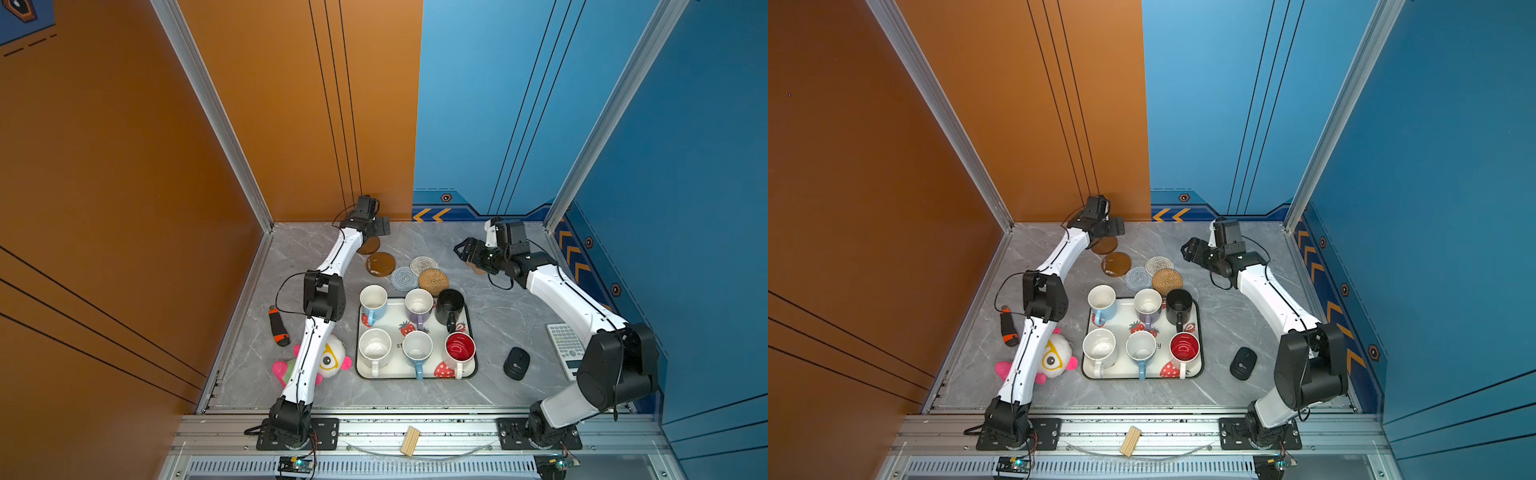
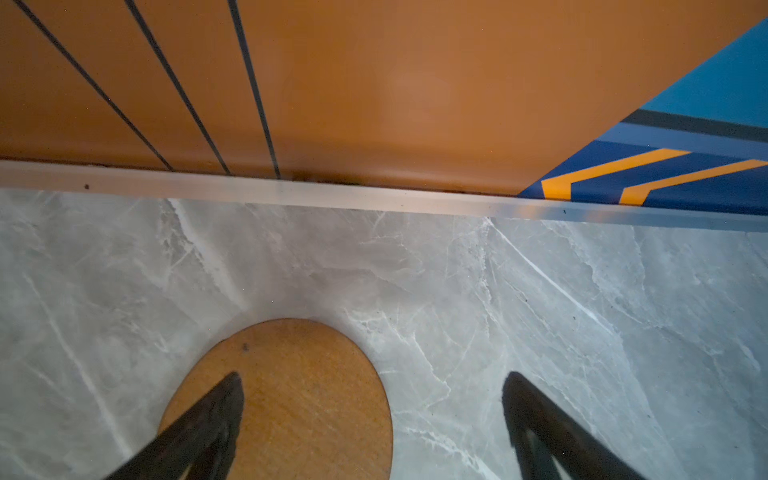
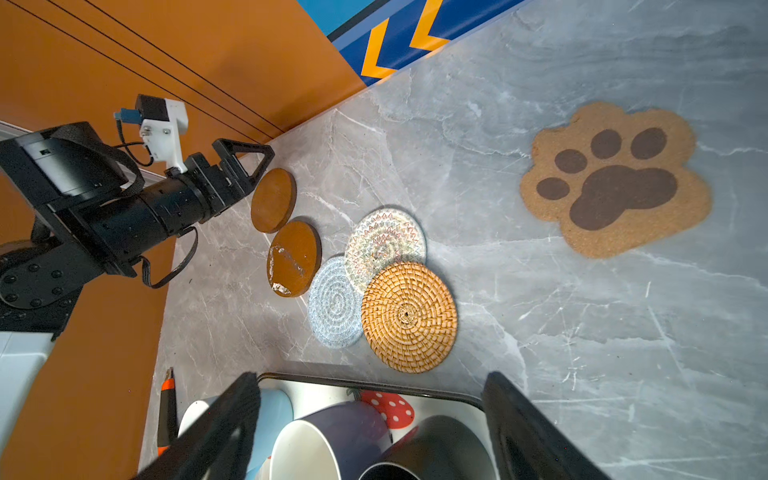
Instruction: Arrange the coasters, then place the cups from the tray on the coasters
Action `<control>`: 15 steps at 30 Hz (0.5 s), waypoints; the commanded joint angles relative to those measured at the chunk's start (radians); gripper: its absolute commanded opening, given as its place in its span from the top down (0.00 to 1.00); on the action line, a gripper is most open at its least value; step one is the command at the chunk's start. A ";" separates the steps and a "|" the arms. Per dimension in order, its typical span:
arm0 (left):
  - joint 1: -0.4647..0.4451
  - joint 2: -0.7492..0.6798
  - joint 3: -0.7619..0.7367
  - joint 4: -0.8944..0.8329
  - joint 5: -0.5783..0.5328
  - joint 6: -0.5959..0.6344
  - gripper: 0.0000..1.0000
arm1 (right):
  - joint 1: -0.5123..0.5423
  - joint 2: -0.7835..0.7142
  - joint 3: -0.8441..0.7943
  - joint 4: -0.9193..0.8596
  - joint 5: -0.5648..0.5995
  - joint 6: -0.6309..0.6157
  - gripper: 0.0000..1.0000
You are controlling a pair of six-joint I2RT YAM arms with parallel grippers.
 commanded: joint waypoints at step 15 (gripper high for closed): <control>-0.032 0.040 -0.014 -0.022 -0.136 0.051 0.02 | 0.017 -0.067 -0.020 -0.023 0.040 0.010 0.16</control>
